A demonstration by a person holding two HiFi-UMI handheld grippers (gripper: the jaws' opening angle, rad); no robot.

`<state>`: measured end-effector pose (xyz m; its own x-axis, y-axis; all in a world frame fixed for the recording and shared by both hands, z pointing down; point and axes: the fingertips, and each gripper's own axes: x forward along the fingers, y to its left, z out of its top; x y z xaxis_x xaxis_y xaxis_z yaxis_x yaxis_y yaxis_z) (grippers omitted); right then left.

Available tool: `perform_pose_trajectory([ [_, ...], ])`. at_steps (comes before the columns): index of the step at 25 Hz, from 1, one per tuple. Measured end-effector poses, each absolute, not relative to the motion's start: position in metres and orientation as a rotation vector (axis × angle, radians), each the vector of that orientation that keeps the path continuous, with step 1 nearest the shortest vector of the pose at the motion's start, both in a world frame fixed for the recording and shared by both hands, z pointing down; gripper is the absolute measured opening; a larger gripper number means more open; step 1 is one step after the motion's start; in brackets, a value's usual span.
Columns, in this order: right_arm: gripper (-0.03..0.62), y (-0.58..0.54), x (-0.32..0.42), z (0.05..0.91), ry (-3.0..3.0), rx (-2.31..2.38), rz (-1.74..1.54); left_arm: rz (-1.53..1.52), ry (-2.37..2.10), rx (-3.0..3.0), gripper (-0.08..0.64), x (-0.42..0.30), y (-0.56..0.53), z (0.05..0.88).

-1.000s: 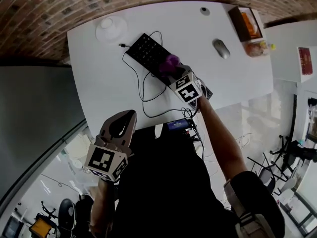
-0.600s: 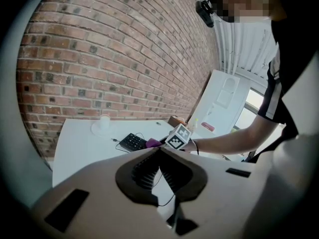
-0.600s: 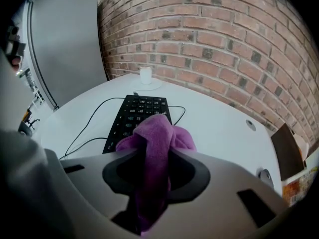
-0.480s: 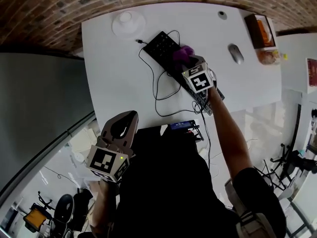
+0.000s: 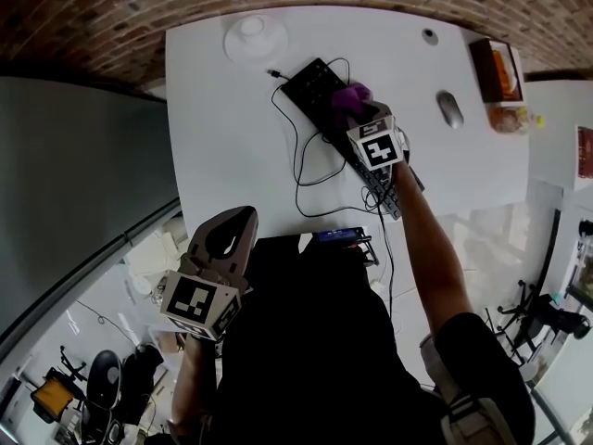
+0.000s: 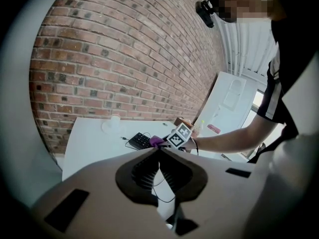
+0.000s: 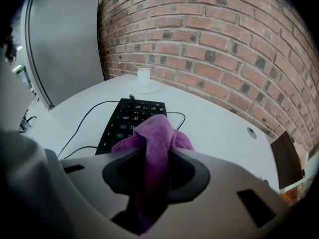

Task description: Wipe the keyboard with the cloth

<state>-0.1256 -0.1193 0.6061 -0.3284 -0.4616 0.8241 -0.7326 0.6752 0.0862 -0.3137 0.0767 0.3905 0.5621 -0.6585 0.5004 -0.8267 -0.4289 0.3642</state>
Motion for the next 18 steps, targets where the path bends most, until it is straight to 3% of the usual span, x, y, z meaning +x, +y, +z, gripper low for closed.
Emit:
perform_pose_trajectory([
  [18, 0.123, -0.072, -0.107, 0.524, -2.160, 1.029, 0.281, 0.425, -1.045, 2.377, 0.014, -0.239, 0.084, 0.375],
])
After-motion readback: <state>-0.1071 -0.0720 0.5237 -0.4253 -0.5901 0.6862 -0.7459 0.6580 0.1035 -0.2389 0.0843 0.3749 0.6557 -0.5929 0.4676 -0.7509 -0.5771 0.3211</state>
